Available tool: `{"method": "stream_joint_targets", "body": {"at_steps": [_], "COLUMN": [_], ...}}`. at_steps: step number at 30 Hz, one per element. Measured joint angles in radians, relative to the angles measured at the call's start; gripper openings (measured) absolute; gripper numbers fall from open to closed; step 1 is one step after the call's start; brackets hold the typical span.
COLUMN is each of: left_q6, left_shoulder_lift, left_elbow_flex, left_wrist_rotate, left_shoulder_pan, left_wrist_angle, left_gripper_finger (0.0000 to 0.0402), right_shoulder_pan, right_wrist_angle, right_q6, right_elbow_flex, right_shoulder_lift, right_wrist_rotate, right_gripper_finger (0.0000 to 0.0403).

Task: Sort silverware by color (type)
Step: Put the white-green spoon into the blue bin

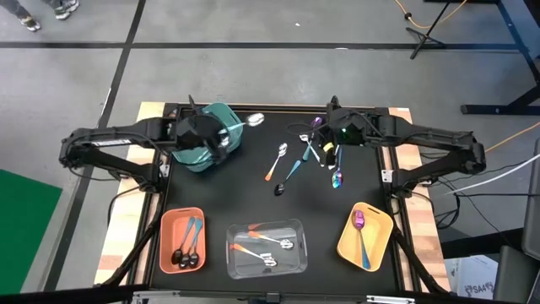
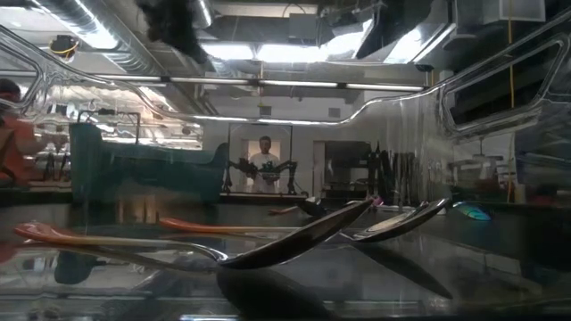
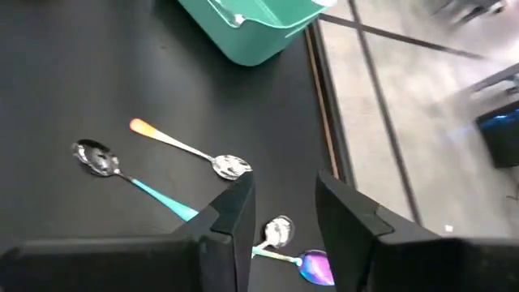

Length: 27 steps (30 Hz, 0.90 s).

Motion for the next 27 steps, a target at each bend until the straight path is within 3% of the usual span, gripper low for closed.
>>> {"method": "stream_joint_targets", "body": {"at_steps": [6,10,18,27], "left_q6": [-0.128,-0.185,-0.226,-0.221], "left_shoulder_lift": [-0.030,-0.028,-0.011,0.040], "left_elbow_flex": [0.000,0.000,0.000,0.000], "left_wrist_rotate": [-0.008,-0.013,-0.016,0.007], "left_shoulder_pan": [0.035,0.060,0.105,0.173], "left_wrist_angle": [-0.219,-0.332,-0.365,-0.395], "left_gripper_finger": [0.0037,0.0037,0.0037,0.0037], "right_shoulder_pan": [-0.053,-0.062,-0.061,-0.061], "right_wrist_angle": [-0.014,-0.015,-0.014,-0.014], "right_q6": [0.000,0.000,0.000,0.000], "right_elbow_flex": [0.000,0.000,0.000,0.000], "right_shoulder_lift": [0.000,0.001,0.001,0.001], "right_wrist_rotate": [-0.084,-0.084,-0.087,-0.158], "right_gripper_finger": [0.0117,0.0118,0.0117,0.0117]}}
